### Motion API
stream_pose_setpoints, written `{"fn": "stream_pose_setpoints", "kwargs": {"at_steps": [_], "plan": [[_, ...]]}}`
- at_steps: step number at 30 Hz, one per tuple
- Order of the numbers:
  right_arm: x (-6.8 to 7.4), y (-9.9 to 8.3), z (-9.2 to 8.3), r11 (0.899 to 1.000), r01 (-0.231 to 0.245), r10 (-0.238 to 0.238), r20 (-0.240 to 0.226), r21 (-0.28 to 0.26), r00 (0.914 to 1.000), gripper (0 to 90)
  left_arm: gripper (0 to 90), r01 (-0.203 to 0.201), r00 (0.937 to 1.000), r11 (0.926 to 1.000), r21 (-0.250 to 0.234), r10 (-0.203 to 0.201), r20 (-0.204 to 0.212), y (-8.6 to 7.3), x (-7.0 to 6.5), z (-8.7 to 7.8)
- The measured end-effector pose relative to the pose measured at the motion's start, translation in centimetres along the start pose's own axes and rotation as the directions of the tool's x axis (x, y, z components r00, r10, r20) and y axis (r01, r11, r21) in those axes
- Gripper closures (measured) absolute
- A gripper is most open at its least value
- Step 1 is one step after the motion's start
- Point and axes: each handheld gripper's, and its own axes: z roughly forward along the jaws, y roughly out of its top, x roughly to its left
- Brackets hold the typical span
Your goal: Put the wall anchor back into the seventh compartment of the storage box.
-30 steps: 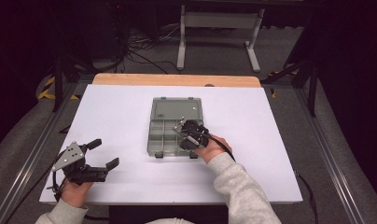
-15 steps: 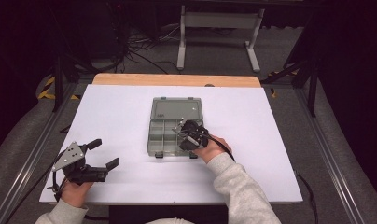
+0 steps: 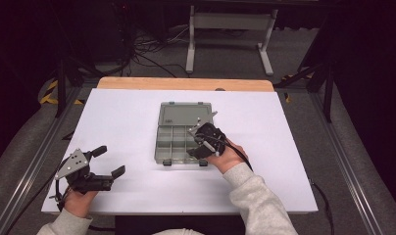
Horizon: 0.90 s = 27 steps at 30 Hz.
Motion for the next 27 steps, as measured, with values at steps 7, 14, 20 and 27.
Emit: {"fn": "stream_pose_setpoints", "kwargs": {"at_steps": [7, 14, 20, 27], "plan": [[0.3, -2.3, -4.2, 0.983, -0.028, 0.036, 0.038, -0.180, 0.9986, 25.9, 1.4, 0.004, 1.0000, 1.0000, -0.003, -0.004, -0.001, 0.0, 0.0, -0.1], [0.1, -6.2, -6.5, 0.940, -0.029, 0.061, 0.082, -0.339, 0.9948, 14.8, 1.4, -0.001, 1.0000, 1.0000, -0.004, 0.001, -0.003, 0.1, 0.0, -0.1], [0.3, -11.4, -7.6, 0.853, 0.009, 0.087, 0.160, -0.523, 0.9833, 4.4, 1.4, 0.004, 1.0000, 0.9999, -0.013, -0.004, -0.008, 0.3, 0.1, -0.5], [-0.1, -17.1, -8.2, 0.763, -0.020, 0.187, 0.191, -0.646, 0.9637, 3.8, 1.4, -0.009, 0.9999, 0.9991, -0.041, 0.008, -0.011, 0.7, -0.3, -0.9]]}}
